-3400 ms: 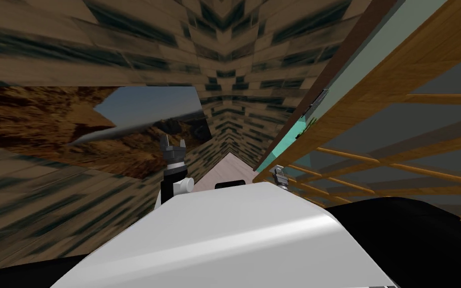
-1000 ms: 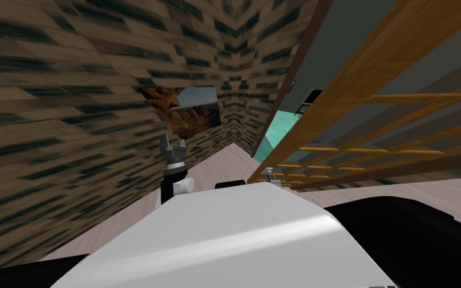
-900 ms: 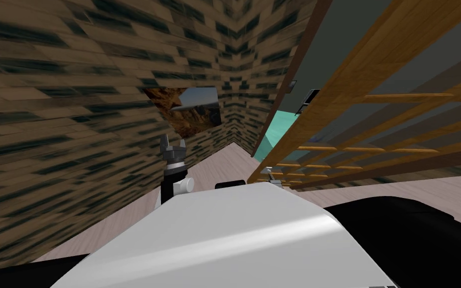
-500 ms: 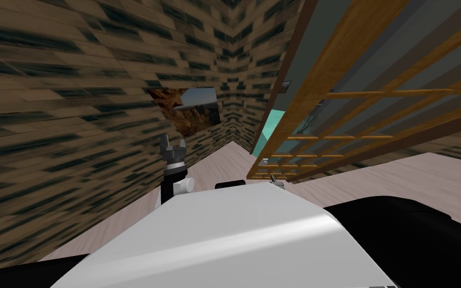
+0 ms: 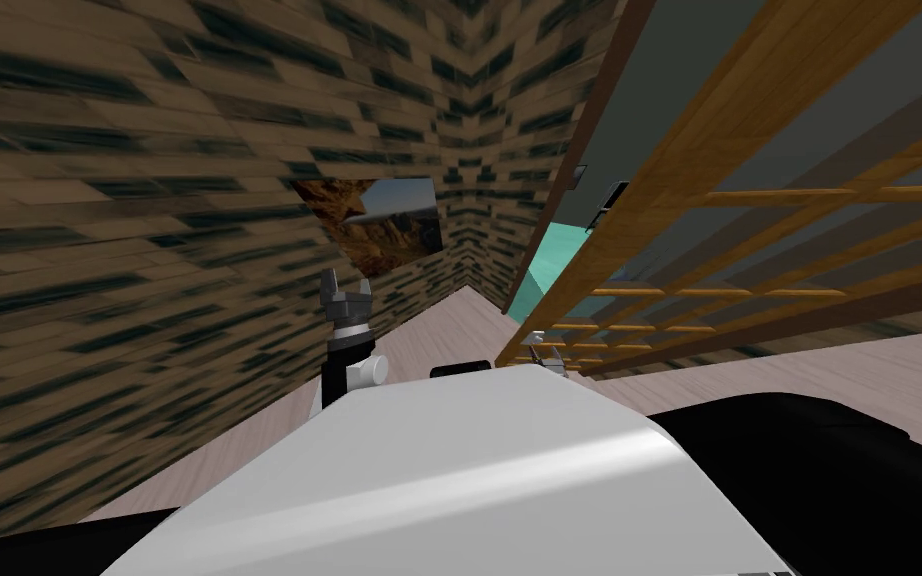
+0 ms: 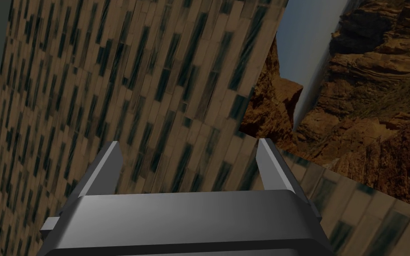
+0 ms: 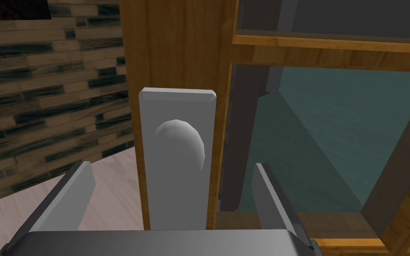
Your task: Pull the door open
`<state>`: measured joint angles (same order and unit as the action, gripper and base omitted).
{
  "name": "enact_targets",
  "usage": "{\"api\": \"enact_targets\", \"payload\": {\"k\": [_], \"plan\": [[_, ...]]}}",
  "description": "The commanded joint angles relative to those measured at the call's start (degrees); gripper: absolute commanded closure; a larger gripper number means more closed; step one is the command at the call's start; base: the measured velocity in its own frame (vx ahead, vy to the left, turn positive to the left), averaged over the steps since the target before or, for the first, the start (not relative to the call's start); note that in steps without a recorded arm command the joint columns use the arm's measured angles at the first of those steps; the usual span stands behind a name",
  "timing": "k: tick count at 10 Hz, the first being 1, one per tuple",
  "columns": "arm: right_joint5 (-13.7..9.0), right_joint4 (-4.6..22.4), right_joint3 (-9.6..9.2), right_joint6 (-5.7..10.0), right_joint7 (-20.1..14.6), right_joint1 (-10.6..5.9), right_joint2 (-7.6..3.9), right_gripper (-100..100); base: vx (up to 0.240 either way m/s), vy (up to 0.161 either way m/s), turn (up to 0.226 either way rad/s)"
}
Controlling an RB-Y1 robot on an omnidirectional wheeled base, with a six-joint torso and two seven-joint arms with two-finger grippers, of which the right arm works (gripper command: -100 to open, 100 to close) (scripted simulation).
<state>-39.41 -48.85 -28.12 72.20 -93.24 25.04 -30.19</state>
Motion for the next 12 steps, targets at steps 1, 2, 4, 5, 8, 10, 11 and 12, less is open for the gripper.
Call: {"api": "enact_targets", "payload": {"k": [1,2,4,5,8,10,11,12], "plan": [[-0.2,-0.1,0.56,-0.90,0.3,-0.70,0.23,-100,0.271,-0.043,0.065],[-0.2,-0.3,0.36,-0.60,0.2,-0.34,0.09,-100,0.121,-0.018,0.002],[-0.2,-0.3,0.36,-0.60,0.2,-0.34,0.09,100,-0.030,0.006,0.005],[-0.2,-0.3,0.36,-0.60,0.2,-0.34,0.09,100,-0.034,0.002,0.010],[-0.2,-0.3,0.36,-0.60,0.2,-0.34,0.09,100,-0.012,0.001,-0.002],[0.4,0.3,-0.48,-0.17,-0.4,-0.50,-0.30,100,-0.155,-0.030,0.104],[0.7,0.6,-0.83,0.15,-0.7,-0.58,-0.52,100,-0.179,-0.039,0.072],[1.0,0.8,-1.21,0.51,-1.0,-0.67,-0.75,100,-0.209,-0.035,0.096]]}}
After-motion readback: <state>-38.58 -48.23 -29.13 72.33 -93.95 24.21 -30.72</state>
